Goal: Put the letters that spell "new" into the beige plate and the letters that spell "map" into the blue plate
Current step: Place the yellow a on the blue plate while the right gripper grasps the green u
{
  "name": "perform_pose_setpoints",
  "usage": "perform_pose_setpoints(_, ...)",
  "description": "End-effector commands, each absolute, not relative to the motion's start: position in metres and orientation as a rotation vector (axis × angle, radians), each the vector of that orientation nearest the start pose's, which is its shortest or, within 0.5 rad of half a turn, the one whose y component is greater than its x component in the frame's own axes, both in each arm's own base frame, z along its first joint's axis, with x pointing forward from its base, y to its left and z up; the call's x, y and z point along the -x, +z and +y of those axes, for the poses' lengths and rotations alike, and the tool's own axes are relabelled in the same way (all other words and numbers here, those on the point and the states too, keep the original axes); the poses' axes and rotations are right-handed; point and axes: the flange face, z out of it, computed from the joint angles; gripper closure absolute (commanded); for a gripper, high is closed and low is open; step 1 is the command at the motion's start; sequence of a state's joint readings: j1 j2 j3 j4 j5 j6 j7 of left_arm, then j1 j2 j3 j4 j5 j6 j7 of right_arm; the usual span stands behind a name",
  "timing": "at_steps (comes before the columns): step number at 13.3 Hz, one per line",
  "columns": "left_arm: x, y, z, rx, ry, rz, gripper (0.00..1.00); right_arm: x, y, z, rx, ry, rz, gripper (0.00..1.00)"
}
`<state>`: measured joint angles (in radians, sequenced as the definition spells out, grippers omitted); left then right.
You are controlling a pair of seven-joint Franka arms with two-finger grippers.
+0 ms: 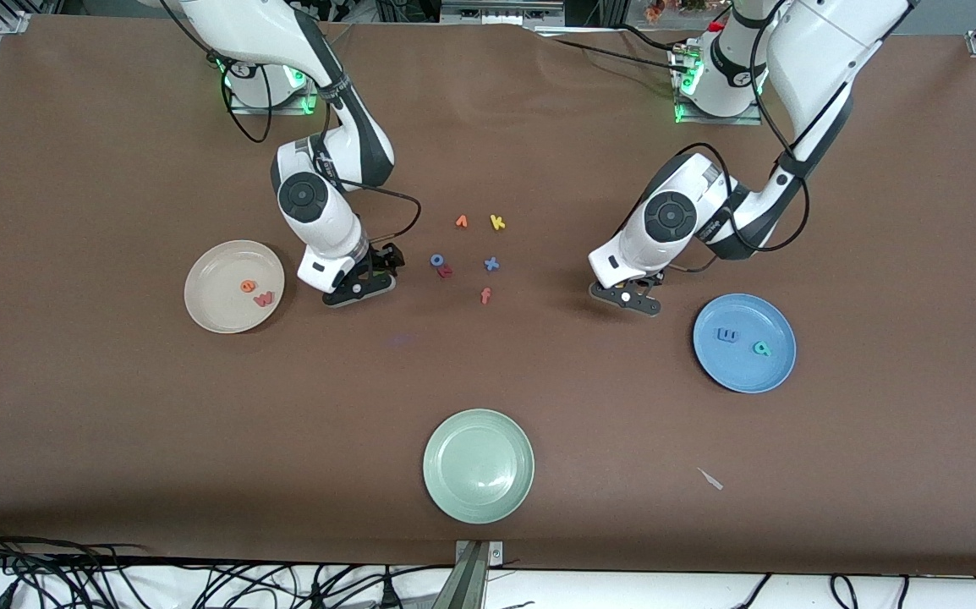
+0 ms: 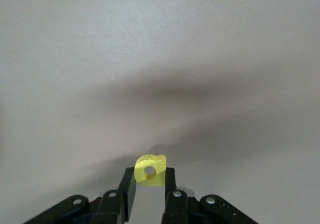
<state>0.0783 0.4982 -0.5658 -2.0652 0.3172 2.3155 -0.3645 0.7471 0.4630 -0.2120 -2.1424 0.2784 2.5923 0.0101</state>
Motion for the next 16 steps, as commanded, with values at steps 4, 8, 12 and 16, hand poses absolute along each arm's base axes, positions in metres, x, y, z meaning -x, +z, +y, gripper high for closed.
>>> perform_pose_setpoints(4, -0.550, 0.287, -0.231, 2.914, 0.361, 0.689, 0.83, -0.483, 0.185, 0.286, 3.053, 0.024, -0.419, 0.12)
perform_pose_setpoints(8, -0.574, 0.292, -0.163, 2.939, 0.454, 0.870, 0.81, -0.480, 0.180, 0.291, 3.056, 0.030, -0.393, 0.21)
perform_pose_setpoints(12, -0.589, 0.279, -0.098, 2.942, 0.483, 1.069, 0.75, -0.480, 0.177, 0.292, 3.058, 0.031, -0.396, 0.33)
perform_pose_setpoints(16, -0.597, 0.263, -0.063, 3.012, 0.450, 1.216, 0.35, -0.481, 0.177, 0.292, 3.058, 0.026, -0.394, 0.57)
